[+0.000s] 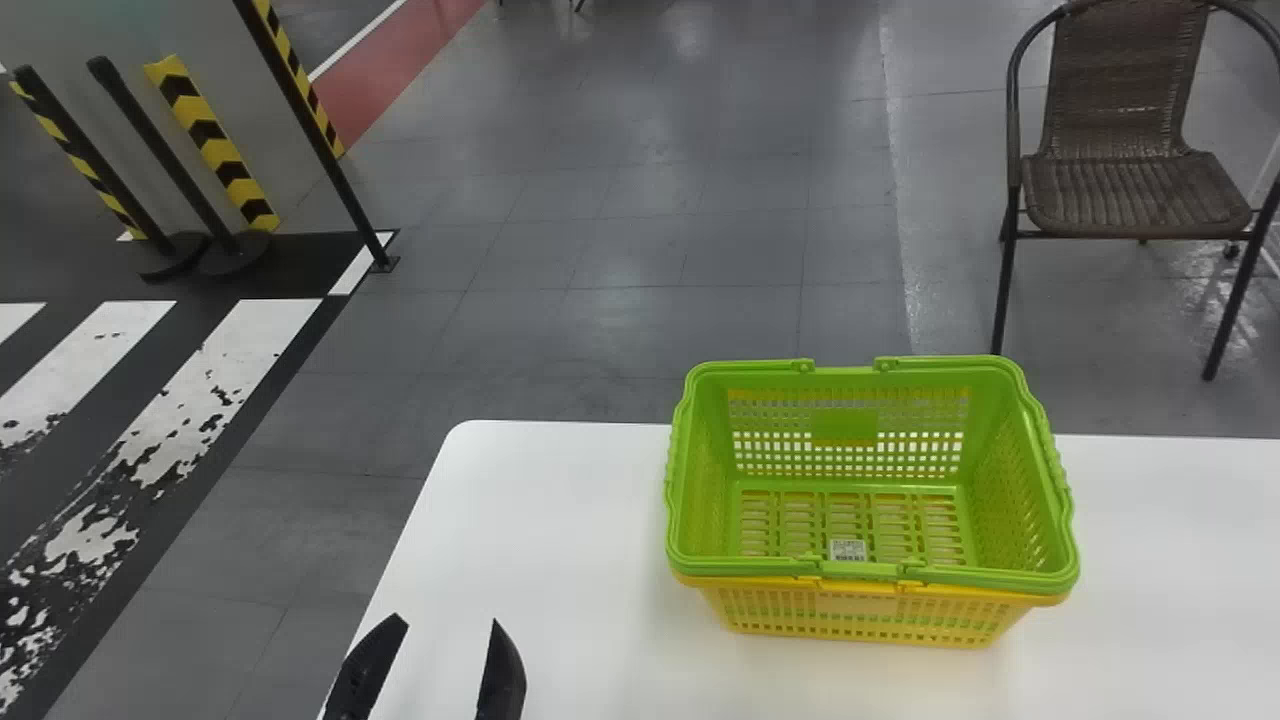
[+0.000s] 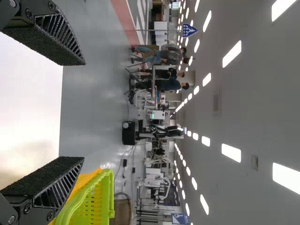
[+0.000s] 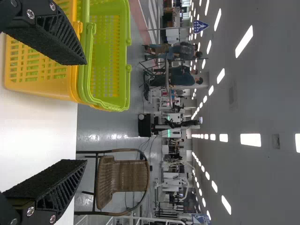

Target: Grasp handle with right gripper to insert into left gripper then lift and swing left to center

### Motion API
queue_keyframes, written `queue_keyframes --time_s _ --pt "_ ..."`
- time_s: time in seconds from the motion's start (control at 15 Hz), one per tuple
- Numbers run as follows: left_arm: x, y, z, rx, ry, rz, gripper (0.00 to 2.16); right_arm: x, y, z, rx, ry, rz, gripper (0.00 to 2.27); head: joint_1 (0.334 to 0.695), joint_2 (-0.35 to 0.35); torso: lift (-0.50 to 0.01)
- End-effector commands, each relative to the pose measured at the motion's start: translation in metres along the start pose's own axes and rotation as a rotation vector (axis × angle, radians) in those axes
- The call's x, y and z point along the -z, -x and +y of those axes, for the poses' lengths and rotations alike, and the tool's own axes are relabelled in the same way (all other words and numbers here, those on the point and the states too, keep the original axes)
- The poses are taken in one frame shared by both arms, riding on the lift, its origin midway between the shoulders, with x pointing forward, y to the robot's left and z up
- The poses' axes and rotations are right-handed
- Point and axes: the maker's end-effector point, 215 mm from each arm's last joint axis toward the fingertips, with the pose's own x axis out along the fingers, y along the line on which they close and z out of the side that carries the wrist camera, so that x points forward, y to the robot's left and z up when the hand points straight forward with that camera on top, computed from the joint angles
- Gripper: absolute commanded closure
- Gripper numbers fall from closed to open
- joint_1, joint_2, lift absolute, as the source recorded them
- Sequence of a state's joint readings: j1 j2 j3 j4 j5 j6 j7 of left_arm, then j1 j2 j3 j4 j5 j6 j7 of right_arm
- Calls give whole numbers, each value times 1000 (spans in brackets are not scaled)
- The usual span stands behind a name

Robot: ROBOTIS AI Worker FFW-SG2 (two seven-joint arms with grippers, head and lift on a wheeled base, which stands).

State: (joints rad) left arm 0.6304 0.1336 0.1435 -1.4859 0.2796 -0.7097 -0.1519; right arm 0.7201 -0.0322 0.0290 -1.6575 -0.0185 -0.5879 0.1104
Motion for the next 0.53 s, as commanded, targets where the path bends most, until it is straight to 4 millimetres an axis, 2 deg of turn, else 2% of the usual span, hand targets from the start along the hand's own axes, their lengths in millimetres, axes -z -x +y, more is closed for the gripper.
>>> queue_keyframes --time_s 0.0,0.47 --pt "1 -1 -2 2 8 3 80 0 0 0 0 0 1 63 695 280 0" --pt "1 0 -4 6 9 4 80 3 0 0 1 -1 9 70 695 272 0"
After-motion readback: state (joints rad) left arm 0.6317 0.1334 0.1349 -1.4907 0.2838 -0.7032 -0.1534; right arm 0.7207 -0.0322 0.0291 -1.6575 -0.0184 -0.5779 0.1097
